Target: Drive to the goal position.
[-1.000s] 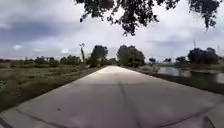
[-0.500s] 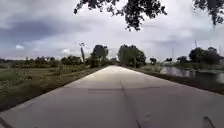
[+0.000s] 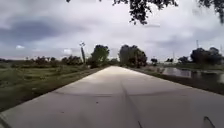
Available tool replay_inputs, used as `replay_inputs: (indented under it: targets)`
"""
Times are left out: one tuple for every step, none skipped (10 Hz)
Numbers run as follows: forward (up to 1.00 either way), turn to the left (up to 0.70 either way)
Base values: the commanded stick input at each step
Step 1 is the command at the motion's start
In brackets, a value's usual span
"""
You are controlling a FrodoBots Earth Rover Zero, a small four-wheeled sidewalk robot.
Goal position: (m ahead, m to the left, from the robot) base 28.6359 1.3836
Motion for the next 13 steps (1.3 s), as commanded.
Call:
replay_inputs:
  targets:
    - [0.85,0.00]
    - [0.85,0.00]
    - [0.85,0.00]
    - [0.85,0.00]
    - [0.85,0.00]
    - [0.85,0.00]
    - [0.85,0.00]
    - [0.85,0.00]
    - [0.85,0.00]
    - [0.85,0.00]
    - [0.85,0.00]
    - [0.85,0.00]
    - [0.85,0.00]
